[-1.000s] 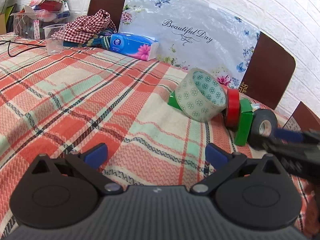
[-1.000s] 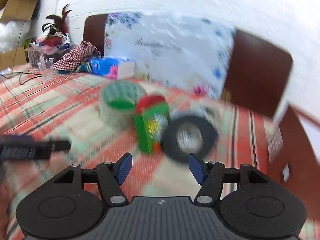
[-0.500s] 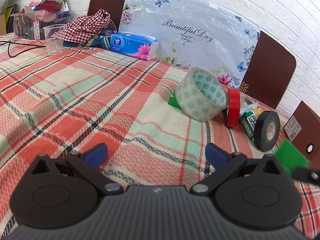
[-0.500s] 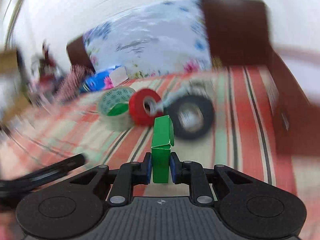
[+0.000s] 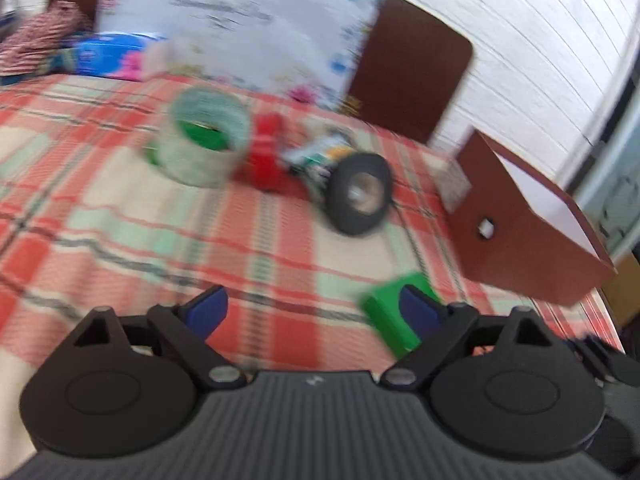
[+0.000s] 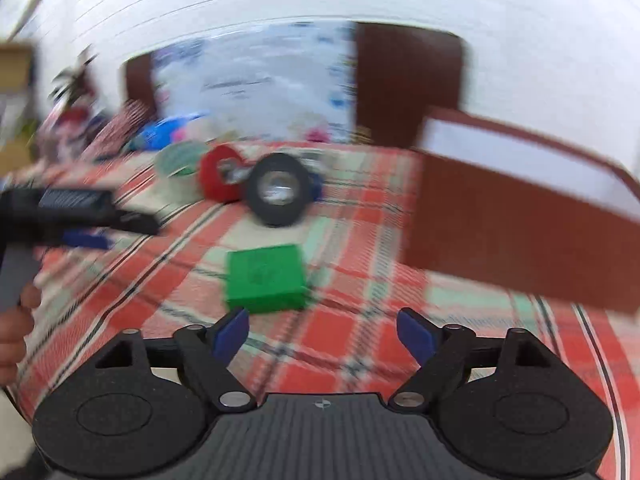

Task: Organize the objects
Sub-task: 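Grasp the green block with the right gripper and lift it, then hold the green block in the right gripper while the left gripper grasps it, then lower the green block into the brown box and open the left gripper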

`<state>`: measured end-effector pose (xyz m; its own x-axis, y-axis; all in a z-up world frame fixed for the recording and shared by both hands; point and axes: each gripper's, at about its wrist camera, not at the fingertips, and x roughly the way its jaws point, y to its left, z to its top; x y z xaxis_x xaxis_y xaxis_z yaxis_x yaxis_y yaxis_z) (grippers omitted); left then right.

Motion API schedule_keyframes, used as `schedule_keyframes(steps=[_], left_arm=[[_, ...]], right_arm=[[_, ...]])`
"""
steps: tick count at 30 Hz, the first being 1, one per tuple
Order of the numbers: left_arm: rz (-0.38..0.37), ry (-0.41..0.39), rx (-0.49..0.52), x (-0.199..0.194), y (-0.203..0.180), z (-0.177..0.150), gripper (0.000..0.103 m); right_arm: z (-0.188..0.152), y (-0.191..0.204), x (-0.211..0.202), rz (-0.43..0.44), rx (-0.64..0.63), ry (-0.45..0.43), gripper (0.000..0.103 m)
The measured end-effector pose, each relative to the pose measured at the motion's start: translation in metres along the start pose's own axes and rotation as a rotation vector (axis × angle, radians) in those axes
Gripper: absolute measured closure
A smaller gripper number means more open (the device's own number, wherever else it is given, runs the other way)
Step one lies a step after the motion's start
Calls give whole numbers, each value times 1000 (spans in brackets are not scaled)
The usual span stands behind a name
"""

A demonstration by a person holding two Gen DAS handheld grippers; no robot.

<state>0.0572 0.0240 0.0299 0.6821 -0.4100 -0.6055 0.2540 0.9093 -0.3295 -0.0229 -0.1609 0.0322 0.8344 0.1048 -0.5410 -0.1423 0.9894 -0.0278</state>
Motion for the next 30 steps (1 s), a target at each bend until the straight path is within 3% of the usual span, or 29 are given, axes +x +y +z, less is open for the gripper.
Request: schedule_keyframes(steps=[3, 5, 7, 8, 9, 12, 17, 21, 24, 26, 28, 30], left_arm=[[-23, 108, 15, 23, -25, 2, 28], [3, 186, 44, 43, -37, -1, 36], [21, 159, 81, 45, -44, -5, 43], [-4, 168, 81, 44, -47, -4, 59], [-54, 182, 76, 41, -51, -1, 66], [-77, 123, 153, 21, -81, 7, 65], [-155, 1, 284, 6, -149, 36, 65], [-207, -45, 397, 19, -209, 59, 64], [-220, -32, 436, 47, -245, 65, 57], [-169, -24, 453, 67, -262, 63, 54], [-97, -35, 481, 80, -268, 58, 47], [-114, -52, 456, 76, -262, 56, 40]], right_arm=[[12, 13, 26, 21, -68, 6, 16], [16, 18, 45, 37, -78, 32, 18], [16, 21, 65, 44, -85, 85, 42], [15, 16, 66, 74, -46, 72, 43], [15, 12, 65, 84, -19, 70, 44], [13, 8, 46, 50, -27, -14, 44], [19, -16, 7, -110, -27, -263, 44], [33, -59, -8, -239, 29, -392, 44], [43, -98, -5, -304, 90, -402, 43], [46, -122, 5, -355, 132, -387, 41], [47, -142, 21, -415, 148, -321, 31], [42, -153, 19, -431, 179, -336, 23]])
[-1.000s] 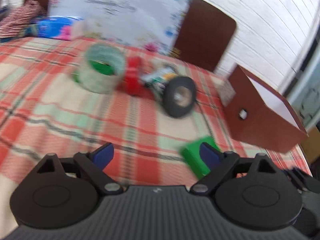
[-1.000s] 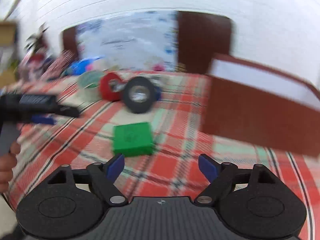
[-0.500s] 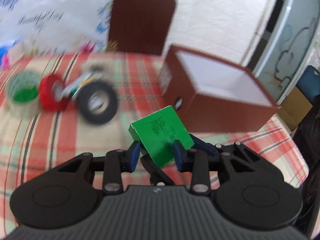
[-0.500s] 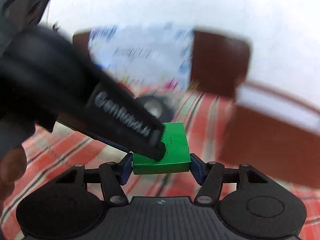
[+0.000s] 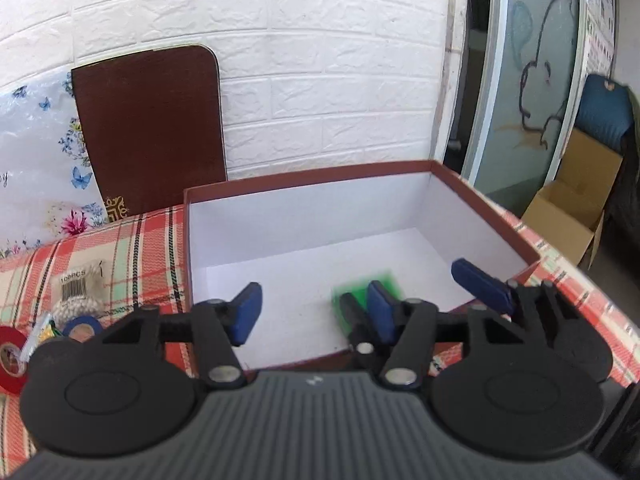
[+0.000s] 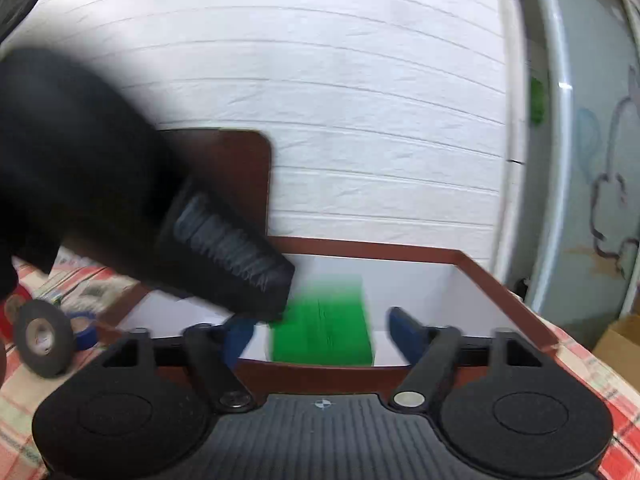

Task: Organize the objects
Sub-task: 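Lower the green block into the brown box and open the left gripper, then move the left gripper back over the table to the red tape roll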

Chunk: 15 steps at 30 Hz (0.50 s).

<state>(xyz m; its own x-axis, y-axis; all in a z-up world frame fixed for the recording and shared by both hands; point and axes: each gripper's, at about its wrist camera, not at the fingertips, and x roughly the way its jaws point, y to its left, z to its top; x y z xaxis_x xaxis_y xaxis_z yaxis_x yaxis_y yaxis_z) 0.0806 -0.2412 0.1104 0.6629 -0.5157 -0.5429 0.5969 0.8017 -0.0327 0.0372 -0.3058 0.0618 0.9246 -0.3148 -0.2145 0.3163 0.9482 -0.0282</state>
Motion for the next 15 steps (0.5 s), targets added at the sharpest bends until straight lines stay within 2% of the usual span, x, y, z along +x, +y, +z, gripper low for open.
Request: schedule_keyframes(steps=[2, 5, 7, 9, 12, 14, 15], left_arm=[[8, -23, 12, -11, 0, -6, 40], [62, -62, 23, -35, 7, -20, 41], [88, -66, 2, -51, 21, -34, 41], [142, -44, -23, -62, 41, -51, 40], [236, 33, -103, -69, 85, -80, 40], [296, 73, -182, -76, 120, -102, 40], [334, 88, -214, -81, 137, -113, 40]], right_arm=[[-3, -3, -10, 13, 11, -29, 24], [-11, 5, -31, 29, 25, -76, 24], [-15, 14, -42, 88, 52, -63, 24], [-21, 29, -48, 178, 54, -16, 24], [-32, 54, -44, 304, 32, 112, 24], [-38, 74, -38, 365, 3, 209, 28], [-38, 88, -36, 380, -27, 225, 29]])
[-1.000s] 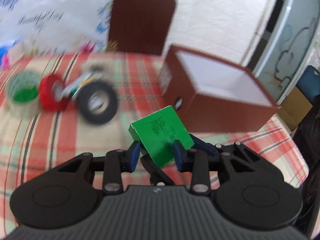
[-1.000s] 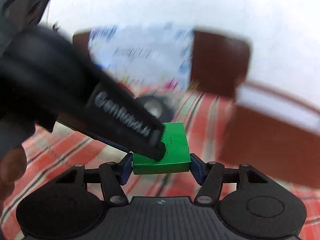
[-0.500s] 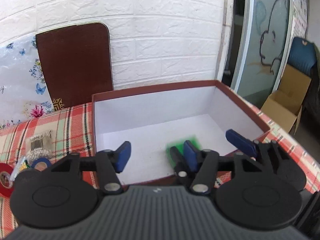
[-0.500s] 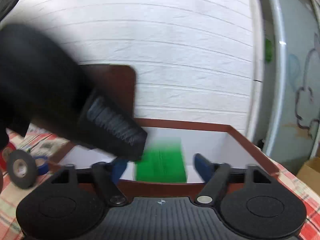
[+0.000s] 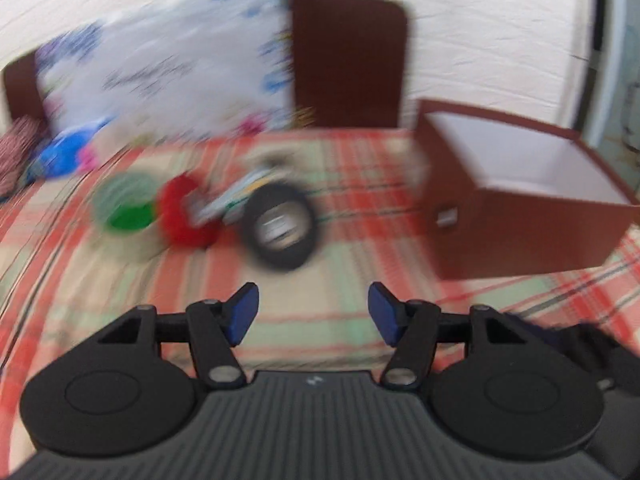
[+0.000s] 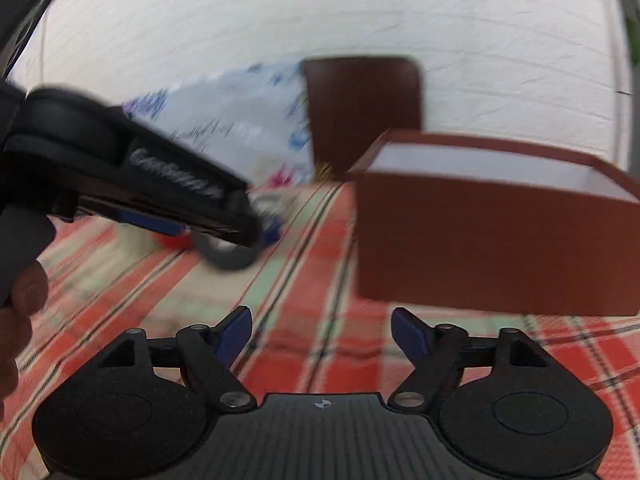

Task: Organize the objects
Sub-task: 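Move the left gripper back over the table to the red tape roll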

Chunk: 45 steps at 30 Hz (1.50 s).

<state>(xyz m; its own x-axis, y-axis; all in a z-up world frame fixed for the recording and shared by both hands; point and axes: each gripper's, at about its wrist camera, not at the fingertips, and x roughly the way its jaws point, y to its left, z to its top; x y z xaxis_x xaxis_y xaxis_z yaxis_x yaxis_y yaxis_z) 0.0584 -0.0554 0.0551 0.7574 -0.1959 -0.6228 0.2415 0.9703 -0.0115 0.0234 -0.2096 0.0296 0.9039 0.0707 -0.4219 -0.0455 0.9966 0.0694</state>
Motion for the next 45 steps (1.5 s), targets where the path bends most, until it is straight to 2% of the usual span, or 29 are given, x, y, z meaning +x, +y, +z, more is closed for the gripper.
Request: schedule_keyframes(steps=[1, 2, 8, 10, 12, 13, 18, 20, 21, 22, 23, 25, 28, 31, 33, 35, 37, 40, 43, 45], left_arm=[[39, 12, -27, 3, 20, -7, 40], [78, 19, -51, 4, 40, -14, 40], [330, 7, -152, 21, 142, -29, 39], [418, -35, -127, 31, 164, -45, 17], [310, -66, -284, 24, 192, -49, 14], [305, -76, -308, 24, 197, -50, 13], [292, -72, -269, 29, 189, -46, 10], [278, -78, -282, 28, 189, -47, 9], [275, -80, -285, 29, 190, -47, 9], [273, -81, -287, 29, 191, -47, 9], [270, -84, -290, 28, 191, -49, 9], [261, -89, -296, 25, 192, -51, 8], [257, -92, -300, 25, 192, -51, 8], [261, -90, -293, 25, 192, -51, 8], [263, -89, -290, 25, 192, -50, 8], [272, -84, -280, 24, 190, -50, 8], [284, -70, -260, 24, 186, -49, 8], [303, -38, -194, 23, 170, -48, 9], [235, -13, -176, 16, 147, -47, 13], [194, 0, -170, 12, 127, -45, 13]], right_arm=[[1, 6, 2, 2, -26, 3, 28], [-11, 16, -13, 4, -46, 3, 28], [-13, 50, 6, 68, -120, 65, 30], [-8, 71, 11, 95, -152, 52, 38], [-4, 89, 24, 115, -182, 43, 44], [0, 101, 32, 121, -198, 35, 46], [41, 145, 82, 150, -240, -23, 47], [54, 158, 109, 144, -246, -5, 48], [57, 161, 123, 141, -246, 30, 52], [59, 162, 135, 141, -231, 70, 71], [60, 158, 141, 160, -192, 88, 74], [60, 146, 132, 176, -115, 96, 77], [49, 121, 95, 203, 3, 125, 83], [36, 84, 50, 287, 206, 195, 84], [18, 56, 22, 299, 288, 216, 83], [0, 32, -1, 239, 317, 239, 82], [-15, 12, -19, 104, 296, 247, 68], [-32, -16, -44, -29, 314, 214, 62], [-41, -21, -60, -72, 276, 178, 54], [-44, -13, -61, -64, 231, 167, 51]])
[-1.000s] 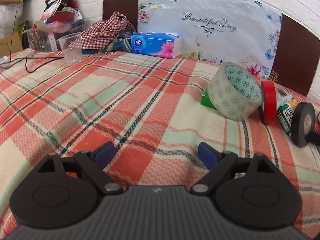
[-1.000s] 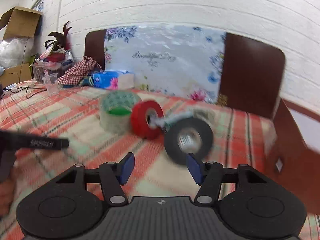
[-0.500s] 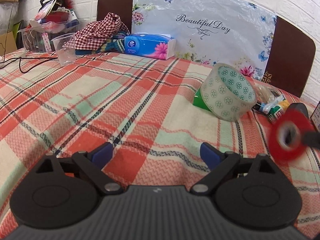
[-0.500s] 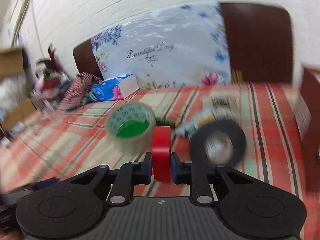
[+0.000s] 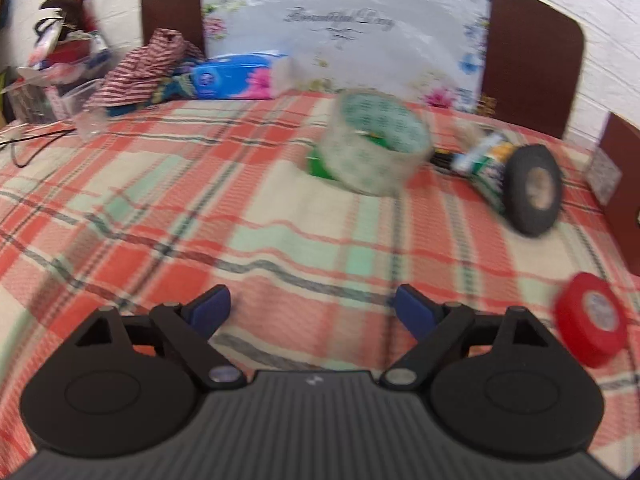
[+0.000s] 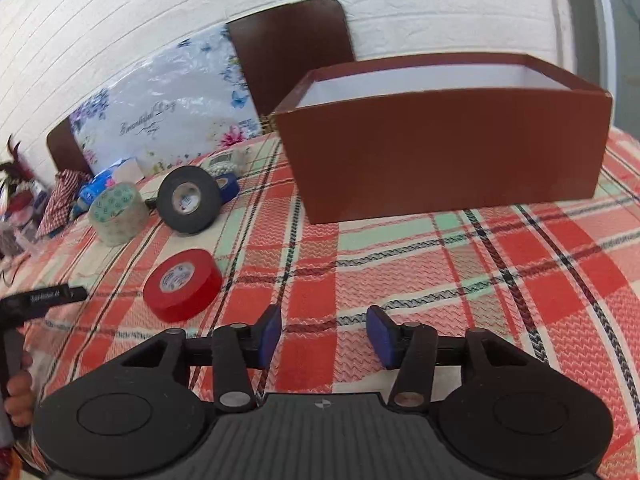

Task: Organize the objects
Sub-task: 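Move the left gripper back over the table to the red tape roll, then grasp the red tape roll by its rim with the left gripper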

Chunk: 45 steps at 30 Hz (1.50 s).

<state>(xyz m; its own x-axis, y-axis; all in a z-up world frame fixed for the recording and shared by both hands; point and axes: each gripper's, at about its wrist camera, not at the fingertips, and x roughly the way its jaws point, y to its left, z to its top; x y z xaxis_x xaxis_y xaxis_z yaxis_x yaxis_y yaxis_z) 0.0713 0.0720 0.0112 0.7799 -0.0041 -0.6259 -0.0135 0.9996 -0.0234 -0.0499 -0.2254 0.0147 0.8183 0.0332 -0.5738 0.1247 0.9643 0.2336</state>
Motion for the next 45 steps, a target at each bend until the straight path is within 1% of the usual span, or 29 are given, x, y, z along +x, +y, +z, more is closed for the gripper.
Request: schedule_keyframes(steps=[1, 4, 6, 8, 10, 13, 16, 20, 22, 24, 26, 30, 38, 45], left_arm=[[-20, 6, 2, -4, -9, 1, 13], [-117, 43, 16, -15, -38, 7, 15], [-134, 51, 51, -22, -58, 11, 15], [-158, 56, 74, -27, -73, 13, 15], [-178, 74, 79, -29, -84, 15, 15], [-183, 104, 93, -27, -96, 15, 16], [-184, 115, 107, -27, -102, 16, 16], [-183, 126, 116, -25, -105, 16, 16], [-190, 133, 117, -24, -105, 16, 18], [-202, 145, 115, -23, -106, 16, 25], [-214, 155, 112, -22, -107, 16, 26], [-228, 156, 108, -20, -110, 16, 27], [-202, 182, 100, -10, -108, 12, 25], [-210, 185, 85, -10, -105, 12, 25]], right_arm=[[-2, 5, 2, 9, -22, 1, 51], [-9, 20, 5, 45, -114, 4, 50], [-14, 31, 8, 58, -191, 8, 49], [-17, 40, 10, 66, -253, 11, 45], [-17, 46, 13, 70, -296, 9, 40], [-17, 51, 19, 73, -323, 11, 38], [-13, 55, 27, 82, -347, 13, 36], [-7, 65, 41, 102, -383, 18, 36], [-5, 70, 47, 112, -398, 16, 35], [-4, 74, 53, 117, -414, 11, 35], [-4, 78, 57, 125, -421, 12, 31], [-3, 80, 61, 134, -424, 13, 29], [-4, 77, 63, 147, -402, 4, 28], [-4, 75, 62, 150, -396, -8, 28]])
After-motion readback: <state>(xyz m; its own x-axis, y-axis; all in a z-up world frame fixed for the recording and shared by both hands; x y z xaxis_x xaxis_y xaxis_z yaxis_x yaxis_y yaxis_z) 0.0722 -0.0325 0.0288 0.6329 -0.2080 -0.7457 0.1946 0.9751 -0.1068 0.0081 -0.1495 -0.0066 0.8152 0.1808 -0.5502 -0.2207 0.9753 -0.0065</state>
